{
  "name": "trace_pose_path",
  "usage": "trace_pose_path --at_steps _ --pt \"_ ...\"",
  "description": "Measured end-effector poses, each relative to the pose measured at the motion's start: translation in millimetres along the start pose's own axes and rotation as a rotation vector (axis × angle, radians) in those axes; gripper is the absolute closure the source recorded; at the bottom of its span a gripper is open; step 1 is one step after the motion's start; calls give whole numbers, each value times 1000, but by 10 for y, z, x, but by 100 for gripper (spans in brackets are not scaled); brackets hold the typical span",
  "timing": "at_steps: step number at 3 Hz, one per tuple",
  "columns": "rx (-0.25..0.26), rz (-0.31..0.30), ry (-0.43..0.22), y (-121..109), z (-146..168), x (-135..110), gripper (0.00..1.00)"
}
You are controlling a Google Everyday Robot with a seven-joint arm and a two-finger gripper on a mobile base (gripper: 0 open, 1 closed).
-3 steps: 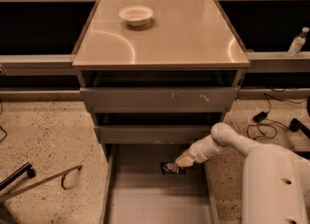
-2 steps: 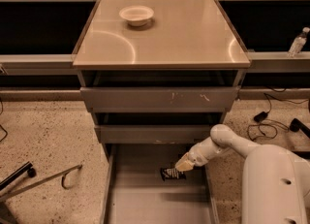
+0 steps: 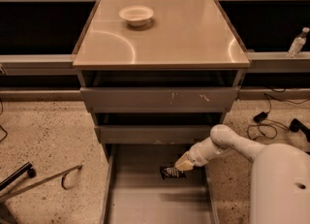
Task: Pick rxbar chocolate from bottom drawer and place on counter
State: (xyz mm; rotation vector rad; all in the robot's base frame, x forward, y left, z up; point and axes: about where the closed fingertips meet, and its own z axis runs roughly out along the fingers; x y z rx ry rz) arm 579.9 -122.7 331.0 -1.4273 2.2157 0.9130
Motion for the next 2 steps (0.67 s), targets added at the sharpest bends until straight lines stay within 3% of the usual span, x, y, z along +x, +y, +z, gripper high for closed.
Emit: trace_pose_path --at_steps 1,2 --pt "164 -125 -55 163 -531 -320 100" --pt "337 -175 -161 446 -1088 -575 100"
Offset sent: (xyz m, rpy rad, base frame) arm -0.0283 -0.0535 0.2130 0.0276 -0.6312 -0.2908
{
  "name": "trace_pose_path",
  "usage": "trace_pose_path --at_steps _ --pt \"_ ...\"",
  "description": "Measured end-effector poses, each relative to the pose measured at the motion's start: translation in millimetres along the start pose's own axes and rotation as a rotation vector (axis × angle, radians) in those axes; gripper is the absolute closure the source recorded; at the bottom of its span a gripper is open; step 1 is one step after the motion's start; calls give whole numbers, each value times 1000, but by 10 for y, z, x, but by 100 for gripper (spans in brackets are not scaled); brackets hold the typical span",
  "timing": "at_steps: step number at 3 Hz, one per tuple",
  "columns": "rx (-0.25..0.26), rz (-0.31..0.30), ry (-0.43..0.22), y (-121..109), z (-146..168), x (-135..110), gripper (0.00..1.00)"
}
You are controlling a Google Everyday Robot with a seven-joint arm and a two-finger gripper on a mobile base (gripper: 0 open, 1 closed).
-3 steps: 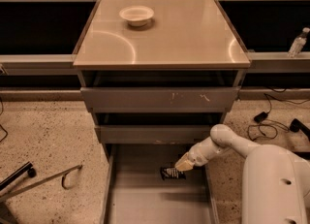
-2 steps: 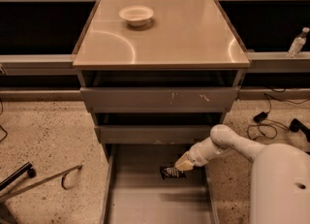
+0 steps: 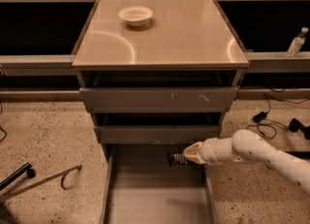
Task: Pick rxbar chocolate from bottom drawer and place on counter
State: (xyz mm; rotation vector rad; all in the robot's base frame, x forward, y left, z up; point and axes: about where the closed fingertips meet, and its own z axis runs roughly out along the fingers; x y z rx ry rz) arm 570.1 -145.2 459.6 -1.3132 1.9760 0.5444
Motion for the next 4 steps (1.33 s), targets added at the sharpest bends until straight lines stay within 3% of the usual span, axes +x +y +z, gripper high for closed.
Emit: trace_pose_path --at_steps 1,2,3,4 --pt "96 19 -41 -191 -384 -266 100" --pt "95 21 -40 -187 -378 -269 100" --pt "102 -29 -47 -268 -583 -560 100" --pt "109 -111 -100 -470 -1164 -1311 100"
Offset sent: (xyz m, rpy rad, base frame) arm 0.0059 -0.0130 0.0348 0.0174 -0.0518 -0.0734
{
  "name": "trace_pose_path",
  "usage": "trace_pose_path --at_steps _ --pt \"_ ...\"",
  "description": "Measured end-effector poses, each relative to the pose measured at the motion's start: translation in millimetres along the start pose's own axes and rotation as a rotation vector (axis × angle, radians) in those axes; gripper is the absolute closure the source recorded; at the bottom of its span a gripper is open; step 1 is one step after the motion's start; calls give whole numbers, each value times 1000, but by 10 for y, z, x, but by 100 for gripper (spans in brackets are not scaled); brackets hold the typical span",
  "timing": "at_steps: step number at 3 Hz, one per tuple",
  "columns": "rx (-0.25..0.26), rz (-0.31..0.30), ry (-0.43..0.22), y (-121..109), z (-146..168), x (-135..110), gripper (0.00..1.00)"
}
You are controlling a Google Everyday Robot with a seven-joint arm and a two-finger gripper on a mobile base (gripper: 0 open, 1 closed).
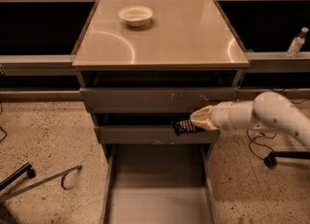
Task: Pick rxbar chocolate from bottom drawer and place on counter
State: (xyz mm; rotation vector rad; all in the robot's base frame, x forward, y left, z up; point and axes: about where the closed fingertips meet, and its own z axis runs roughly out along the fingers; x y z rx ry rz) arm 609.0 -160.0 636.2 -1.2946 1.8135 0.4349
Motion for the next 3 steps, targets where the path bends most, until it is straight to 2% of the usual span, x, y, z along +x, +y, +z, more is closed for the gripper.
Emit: trace_pose_path --at_steps 1,2,3 --pt "-11 -72 -56 -282 -502 -756 100" --pt "-14 -130 -109 -458 -967 -1390 100" --pt "12 -192 -159 -769 -1397 -2036 100"
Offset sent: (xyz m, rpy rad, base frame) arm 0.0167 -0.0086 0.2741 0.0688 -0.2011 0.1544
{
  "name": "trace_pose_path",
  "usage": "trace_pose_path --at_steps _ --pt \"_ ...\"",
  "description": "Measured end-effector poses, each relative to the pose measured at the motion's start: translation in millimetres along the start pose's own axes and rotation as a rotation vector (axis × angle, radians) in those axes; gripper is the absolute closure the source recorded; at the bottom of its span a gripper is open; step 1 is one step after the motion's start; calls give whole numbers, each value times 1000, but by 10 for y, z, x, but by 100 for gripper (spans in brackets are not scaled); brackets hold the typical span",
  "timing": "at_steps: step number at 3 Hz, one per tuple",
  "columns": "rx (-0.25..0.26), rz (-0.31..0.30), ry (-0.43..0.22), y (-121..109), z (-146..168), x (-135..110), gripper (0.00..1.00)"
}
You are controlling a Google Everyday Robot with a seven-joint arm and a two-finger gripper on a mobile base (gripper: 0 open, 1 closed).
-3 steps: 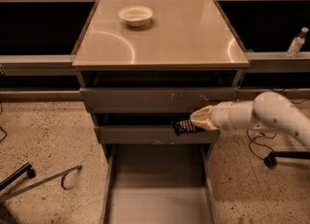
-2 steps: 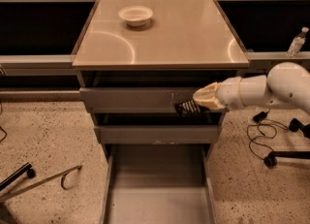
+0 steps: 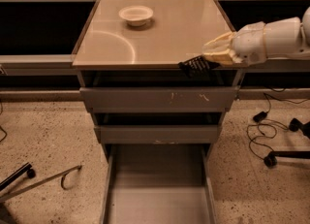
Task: Pick rxbar chocolate from bottom drawer and place on counter
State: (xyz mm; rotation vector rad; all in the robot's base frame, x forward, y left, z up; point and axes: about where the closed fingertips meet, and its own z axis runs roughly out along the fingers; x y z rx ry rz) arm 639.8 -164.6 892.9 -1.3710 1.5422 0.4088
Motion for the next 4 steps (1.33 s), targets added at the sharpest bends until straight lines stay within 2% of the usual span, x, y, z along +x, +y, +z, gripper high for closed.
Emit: trace_pose_path --at_steps 1,2,3,4 --pt "-5 1 1 18 21 9 100" --pt "-13 -35 1 -61 81 -89 100" --pt "-31 -123 -11 -309 236 -329 100" --pt "12 -146 -37 -487 136 -539 82"
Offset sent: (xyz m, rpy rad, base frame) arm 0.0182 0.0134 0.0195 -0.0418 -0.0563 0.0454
